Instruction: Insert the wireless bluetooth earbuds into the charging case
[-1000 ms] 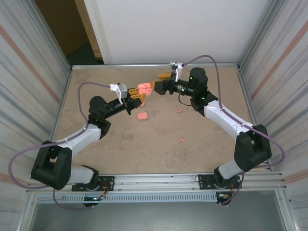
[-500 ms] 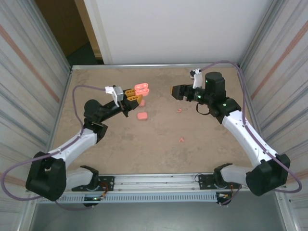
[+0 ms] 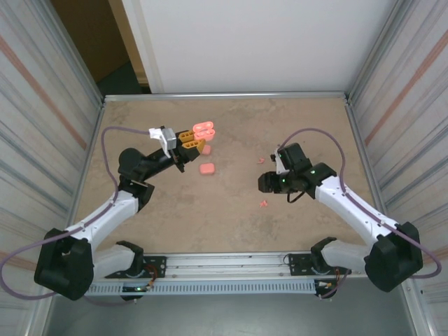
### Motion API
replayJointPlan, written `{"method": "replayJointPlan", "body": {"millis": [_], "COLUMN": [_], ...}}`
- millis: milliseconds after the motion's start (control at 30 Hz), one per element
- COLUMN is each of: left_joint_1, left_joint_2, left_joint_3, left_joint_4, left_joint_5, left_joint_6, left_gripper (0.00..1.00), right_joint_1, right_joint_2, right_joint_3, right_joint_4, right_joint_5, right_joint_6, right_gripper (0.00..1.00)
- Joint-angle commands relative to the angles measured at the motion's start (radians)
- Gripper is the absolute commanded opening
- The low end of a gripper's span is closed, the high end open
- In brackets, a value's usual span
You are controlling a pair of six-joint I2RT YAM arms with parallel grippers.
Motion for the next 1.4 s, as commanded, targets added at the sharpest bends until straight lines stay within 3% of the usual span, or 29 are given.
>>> {"method": "replayJointPlan", "body": {"millis": [0, 600, 1367], "left_joint_1": [-0.007, -0.006, -0.006], "left_joint_2": [-0.027, -0.042, -0.033], "left_joint_3": [-0.010, -0.006, -0.005], "left_joint_4": [0.011, -0.029, -0.044], "left_joint_5": [-0.001, -0.006, -0.007], "left_joint_6": [0.007, 0.018, 0.026], "left_gripper": [0.00, 0.00, 0.00], "right_joint_1": [0.003, 0.011, -0.006], "right_joint_2": [0.038, 0.271, 0.338], "right_joint_3": [-0.040, -0.053, -0.065], "right_joint_4": [0.002, 0.101, 0.104], "right_joint_5": [0.028, -0.006, -0.034], "right_joint_6": [0.033, -0.028, -0.025], "right_gripper": [0.50, 0.39, 0.33]}}
